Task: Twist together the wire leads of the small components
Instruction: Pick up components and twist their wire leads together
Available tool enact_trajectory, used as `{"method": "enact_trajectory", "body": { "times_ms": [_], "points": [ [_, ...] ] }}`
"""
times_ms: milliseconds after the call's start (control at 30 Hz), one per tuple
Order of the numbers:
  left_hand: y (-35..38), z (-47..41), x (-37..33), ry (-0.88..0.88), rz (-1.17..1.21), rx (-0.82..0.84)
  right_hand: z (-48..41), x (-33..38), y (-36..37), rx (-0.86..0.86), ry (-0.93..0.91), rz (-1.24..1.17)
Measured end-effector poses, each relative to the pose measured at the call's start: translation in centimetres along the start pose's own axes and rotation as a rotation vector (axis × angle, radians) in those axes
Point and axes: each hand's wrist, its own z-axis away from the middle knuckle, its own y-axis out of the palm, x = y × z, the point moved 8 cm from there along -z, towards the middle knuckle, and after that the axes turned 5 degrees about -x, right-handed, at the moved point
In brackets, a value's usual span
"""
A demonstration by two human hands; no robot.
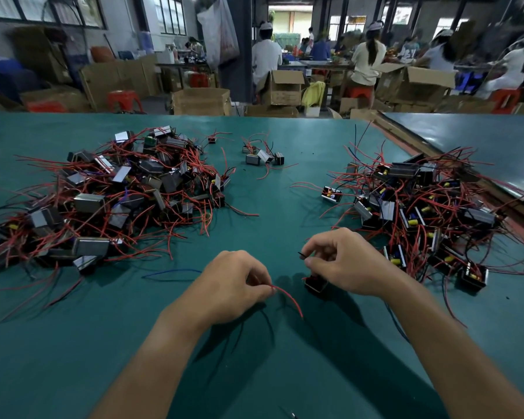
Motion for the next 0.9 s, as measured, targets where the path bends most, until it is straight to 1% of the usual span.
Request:
{"method": "enact_trajectory", "body": {
  "times_ms": [100,200,267,367,467,567,633,767,900],
  "points": [
    [-0.1,-0.3,0.4,-0.018,0.03,-0.066,0.0,-0.1,0.1,0.01,0.002,-0.014],
    [-1.3,-0.4,0.9,-0.048,0.109,-0.208,0.0,0.2,0.3,0.024,-0.017,-0.037],
    [-1.8,-0.4,1.6,-0.096,0.193,-0.278,0.1,0.7,0.1,0.011,-0.035,-0.107],
    [-2.0,-0.4,2.2,-0.12,0.17,-0.324,0.4,1.6,-0.3,0.035,-0.073,-0.163],
    [-2.0,-0.3,2.5,-0.162,0.206,-0.313,0.8,1.9,-0.1,0.118,-0.097,-0.087],
    [-1.9,-0.3,2.1,-0.165,0.285,-0.297,0.6,1.8,0.1,0.098,-0.095,-0.057],
    [-1.8,-0.3,1.5,-0.133,0.298,-0.28,0.6,1.7,0.1,0.087,-0.104,-0.059],
    [-1.4,-0.3,0.4,-0.057,0.274,-0.241,0.9,1.6,0.5,0.156,-0.105,-0.02],
    [-1.4,-0.3,-0.4,0.034,0.214,-0.235,0.7,1.6,0.9,0.177,-0.113,0.029]
  ]
}}
